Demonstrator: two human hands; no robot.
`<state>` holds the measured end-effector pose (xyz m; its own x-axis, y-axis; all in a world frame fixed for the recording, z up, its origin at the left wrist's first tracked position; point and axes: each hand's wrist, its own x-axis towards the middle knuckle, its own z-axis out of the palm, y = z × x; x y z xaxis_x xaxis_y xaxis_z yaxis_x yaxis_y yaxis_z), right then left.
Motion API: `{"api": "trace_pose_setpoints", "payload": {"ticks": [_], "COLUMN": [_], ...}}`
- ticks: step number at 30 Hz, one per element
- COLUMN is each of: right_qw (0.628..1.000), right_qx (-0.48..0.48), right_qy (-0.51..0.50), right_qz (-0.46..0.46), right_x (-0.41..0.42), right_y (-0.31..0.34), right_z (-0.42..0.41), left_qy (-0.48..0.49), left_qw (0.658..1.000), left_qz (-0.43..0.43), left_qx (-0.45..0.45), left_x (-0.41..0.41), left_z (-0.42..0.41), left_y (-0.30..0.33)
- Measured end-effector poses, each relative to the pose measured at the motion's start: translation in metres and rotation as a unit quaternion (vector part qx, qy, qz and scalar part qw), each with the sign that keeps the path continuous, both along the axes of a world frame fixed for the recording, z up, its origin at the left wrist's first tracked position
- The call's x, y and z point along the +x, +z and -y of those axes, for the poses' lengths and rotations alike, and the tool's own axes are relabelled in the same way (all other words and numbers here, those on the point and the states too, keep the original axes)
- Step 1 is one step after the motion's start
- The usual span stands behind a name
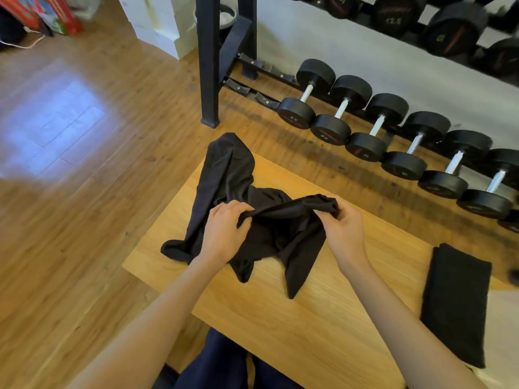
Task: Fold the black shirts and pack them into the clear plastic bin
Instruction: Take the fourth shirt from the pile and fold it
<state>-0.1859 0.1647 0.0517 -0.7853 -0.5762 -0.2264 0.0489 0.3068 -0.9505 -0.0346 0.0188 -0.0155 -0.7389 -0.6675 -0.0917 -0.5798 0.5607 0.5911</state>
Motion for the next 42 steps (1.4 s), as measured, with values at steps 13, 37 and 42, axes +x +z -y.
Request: {"api": "trace_pose_setpoints", "payload": {"ticks": [13,37,42], "right_qw": [0.986,0.952,0.967], "right_qx": [0.131,0.138,0.086], "right_qy": [-0.05,0.183,0.13], "right_qz": [-0.086,-0.202,-0.202], "right_x": [-0.03,0.037,0.022], "right_y": [-0.027,-0.037,-0.031], "right_z": [-0.034,0.016,0.005], "left_qy": [-0.055,-0.133,-0.252], "left_qw": [0.996,0.98,0.967], "left_qz": [-0.069,-0.069,0.018], "left_qx": [-0.017,0.133,-0.031], "left_x": [0.003,-0.012,-0.015], "left_z": [0.006,-0.005,0.029], "left_y": [0.018,0.019,0.019]}}
